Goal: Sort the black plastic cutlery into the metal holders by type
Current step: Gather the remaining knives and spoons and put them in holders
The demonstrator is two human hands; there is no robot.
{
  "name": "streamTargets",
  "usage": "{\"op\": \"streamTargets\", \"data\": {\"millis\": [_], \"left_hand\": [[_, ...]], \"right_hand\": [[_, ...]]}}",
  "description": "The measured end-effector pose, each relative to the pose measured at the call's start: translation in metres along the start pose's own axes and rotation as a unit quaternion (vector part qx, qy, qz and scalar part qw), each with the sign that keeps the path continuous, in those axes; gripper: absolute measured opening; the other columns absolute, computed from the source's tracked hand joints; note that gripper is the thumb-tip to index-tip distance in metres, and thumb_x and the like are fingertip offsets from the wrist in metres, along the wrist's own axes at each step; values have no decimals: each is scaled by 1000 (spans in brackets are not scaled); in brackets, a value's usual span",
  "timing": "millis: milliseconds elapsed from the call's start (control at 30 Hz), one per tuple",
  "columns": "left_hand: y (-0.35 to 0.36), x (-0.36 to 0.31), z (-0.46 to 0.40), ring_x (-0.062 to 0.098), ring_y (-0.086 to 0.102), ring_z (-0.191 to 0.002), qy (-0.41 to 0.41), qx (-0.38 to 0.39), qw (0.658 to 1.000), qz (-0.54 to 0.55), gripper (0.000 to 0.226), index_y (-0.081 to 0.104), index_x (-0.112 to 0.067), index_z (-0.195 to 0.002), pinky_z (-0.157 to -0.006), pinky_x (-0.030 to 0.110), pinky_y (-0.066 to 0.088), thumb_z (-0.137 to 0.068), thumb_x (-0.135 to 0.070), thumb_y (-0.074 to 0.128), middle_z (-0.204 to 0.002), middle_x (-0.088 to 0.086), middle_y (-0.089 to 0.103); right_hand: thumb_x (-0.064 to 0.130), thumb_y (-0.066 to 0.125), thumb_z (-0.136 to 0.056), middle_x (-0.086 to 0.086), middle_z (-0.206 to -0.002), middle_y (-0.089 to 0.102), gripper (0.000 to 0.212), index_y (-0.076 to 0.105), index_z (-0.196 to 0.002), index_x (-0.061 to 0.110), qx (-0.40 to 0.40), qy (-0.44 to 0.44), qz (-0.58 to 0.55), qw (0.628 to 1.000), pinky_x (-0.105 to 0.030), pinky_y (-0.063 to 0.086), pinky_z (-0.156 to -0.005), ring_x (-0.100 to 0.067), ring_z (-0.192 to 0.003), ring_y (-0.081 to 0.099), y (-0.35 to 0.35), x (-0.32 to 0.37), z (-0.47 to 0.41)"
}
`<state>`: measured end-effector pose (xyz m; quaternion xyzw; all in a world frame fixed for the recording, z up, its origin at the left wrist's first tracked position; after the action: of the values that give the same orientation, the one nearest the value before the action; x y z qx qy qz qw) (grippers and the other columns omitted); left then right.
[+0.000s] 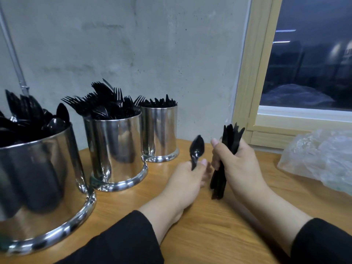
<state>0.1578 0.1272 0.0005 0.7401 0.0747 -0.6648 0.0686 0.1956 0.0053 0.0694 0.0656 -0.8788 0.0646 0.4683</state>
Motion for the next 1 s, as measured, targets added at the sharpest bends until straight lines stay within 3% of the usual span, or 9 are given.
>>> {"op": "streamTargets", "data": {"millis": [133,267,367,433,567,700,800,867,1000], "left_hand": [[14,-6,7,20,72,-98,-7,80,996,34,35,67,-7,-119,-91,42,60,-107,-33,46,-108,9,75],[14,-20,12,29,69,-83,2,114,990,84,37,62,-3,-118,-72,40,60,-107,-34,45,-105,15,71],[13,-29,15,21,58,-63,-3,115,986,123,29,55,-7,-101,-51,27,46,-107,-34,45,-88,10,68],[10,-32,14,16,49,-57,-13,106,981,161,26,51,-11,-96,-47,23,39,-106,-34,48,-78,5,63],[-11,-41,6,10,41,-52,22,38,988,145,25,54,-14,-91,-44,21,34,-105,-35,51,-75,3,54],[-41,-54,-1,7,34,-48,61,-50,995,59,26,57,-21,-83,-45,22,30,-105,-32,51,-58,-10,45],[-55,-64,0,8,36,-47,85,-88,993,2,28,59,-25,-79,-47,24,33,-105,-34,50,-53,-12,44],[-56,-65,2,12,37,-48,86,-83,993,14,31,57,-25,-78,-47,26,35,-105,-36,48,-53,-7,44],[-65,-64,1,24,58,-54,90,-101,990,-34,34,64,-20,-103,-62,42,56,-104,-47,44,-69,5,68]], "right_hand": [[30,57,-99,-8,-60,50,31,48,-77,10,-25,15,-84,996,-28,40,-54,-19,-58,49,2,15,-10],[38,56,-98,0,-71,59,31,56,-85,11,-50,-3,-29,998,-29,42,-59,-11,-62,52,4,29,-17],[36,56,-99,5,-72,59,24,56,-82,18,-47,-2,-38,998,-29,42,-65,-7,-64,52,11,38,-24],[33,58,-98,3,-73,58,22,56,-81,20,-37,5,-59,998,-28,43,-69,-6,-67,53,17,44,-30],[38,64,-93,-3,-74,48,39,52,-83,2,-8,23,23,999,-34,40,-67,-13,-67,47,22,47,-45],[36,69,-88,-9,-71,37,29,53,-83,13,89,88,-8,992,-33,33,-52,-20,-58,33,34,47,-63],[34,67,-92,-10,-72,38,30,53,-81,9,123,76,-4,990,-31,28,-49,-21,-55,31,42,56,-72],[34,63,-95,-10,-68,32,43,47,-74,0,130,50,25,990,-34,24,-51,-22,-55,27,48,61,-74],[32,60,-97,-9,-62,29,50,44,-72,-8,132,3,79,988,-27,23,-44,-19,-49,27,54,72,-82]]}}
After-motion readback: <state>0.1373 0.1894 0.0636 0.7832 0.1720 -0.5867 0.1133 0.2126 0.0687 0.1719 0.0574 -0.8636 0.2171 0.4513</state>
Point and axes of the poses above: each hand's wrist, its own z-axis away from the middle knuckle, its own y-axis out of the palm, x = y × z, the point moved 8 cm from there along -z, towards the middle knuckle
